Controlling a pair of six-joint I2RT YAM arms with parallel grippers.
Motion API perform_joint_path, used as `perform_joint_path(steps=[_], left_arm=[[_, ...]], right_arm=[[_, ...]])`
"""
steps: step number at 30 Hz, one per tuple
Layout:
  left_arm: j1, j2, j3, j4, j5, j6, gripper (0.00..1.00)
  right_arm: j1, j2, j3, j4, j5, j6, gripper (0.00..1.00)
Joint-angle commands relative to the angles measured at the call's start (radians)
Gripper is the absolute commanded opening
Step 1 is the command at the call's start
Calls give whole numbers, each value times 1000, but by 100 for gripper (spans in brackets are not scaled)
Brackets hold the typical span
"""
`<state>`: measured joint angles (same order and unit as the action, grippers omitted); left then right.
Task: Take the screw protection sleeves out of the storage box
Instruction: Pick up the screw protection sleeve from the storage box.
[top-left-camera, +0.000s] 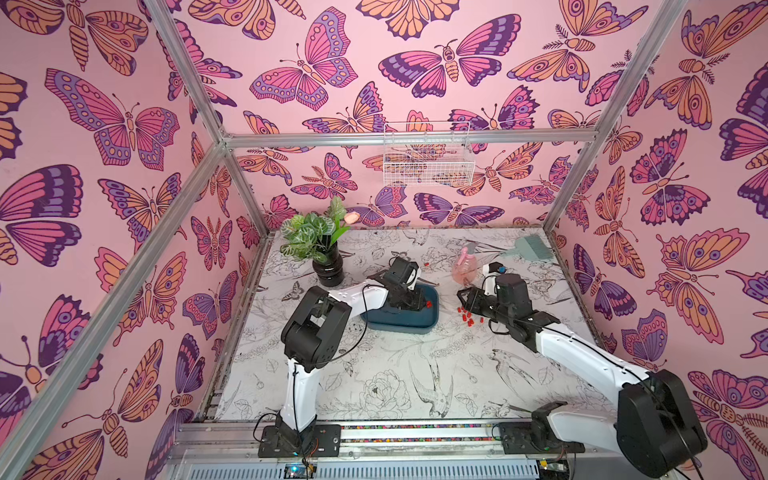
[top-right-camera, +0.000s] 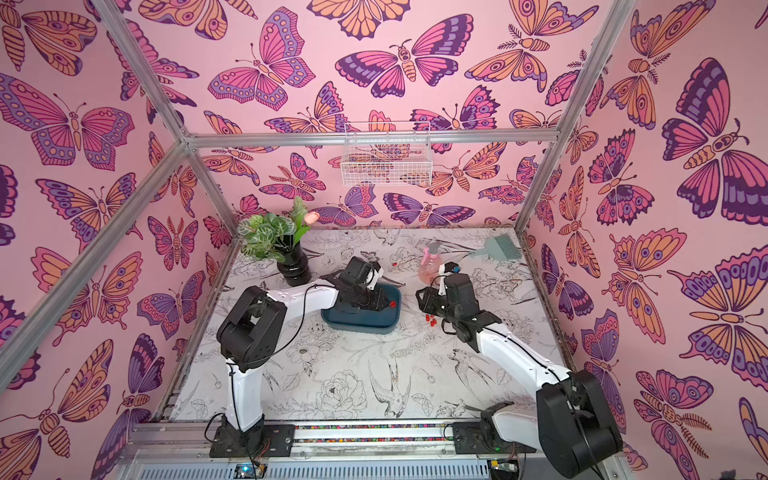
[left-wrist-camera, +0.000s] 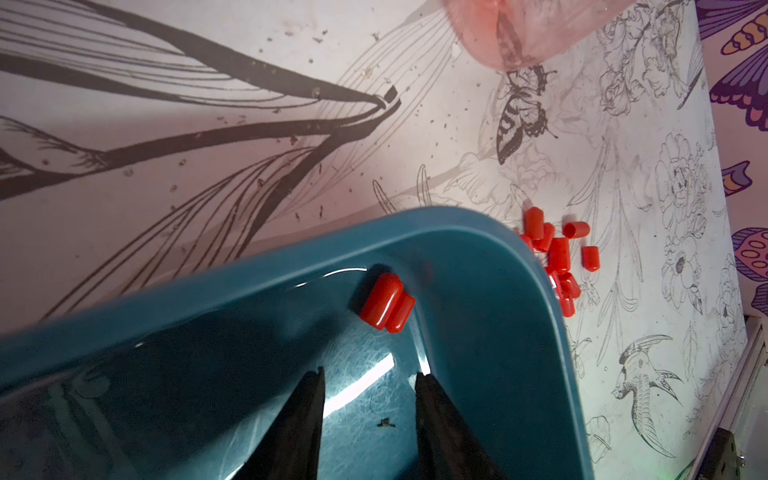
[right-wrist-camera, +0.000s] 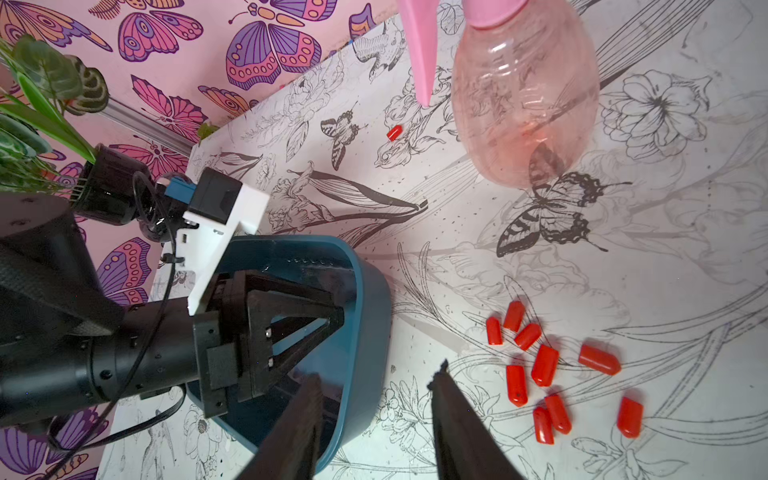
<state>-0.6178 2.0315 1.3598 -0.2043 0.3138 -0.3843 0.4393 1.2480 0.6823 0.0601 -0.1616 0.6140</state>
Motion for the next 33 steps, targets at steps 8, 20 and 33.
perform_joint_path(steps=[8,20,33], left_arm=[[-15,56,52,-38,-29,17,41],[-21,100,102,-71,-46,22,36],[-33,126,133,-81,-30,25,29]], right_arm=[[-13,-26,-17,9,34,16,46],[-14,-25,-20,12,37,18,46],[-14,-14,-13,9,36,20,46]])
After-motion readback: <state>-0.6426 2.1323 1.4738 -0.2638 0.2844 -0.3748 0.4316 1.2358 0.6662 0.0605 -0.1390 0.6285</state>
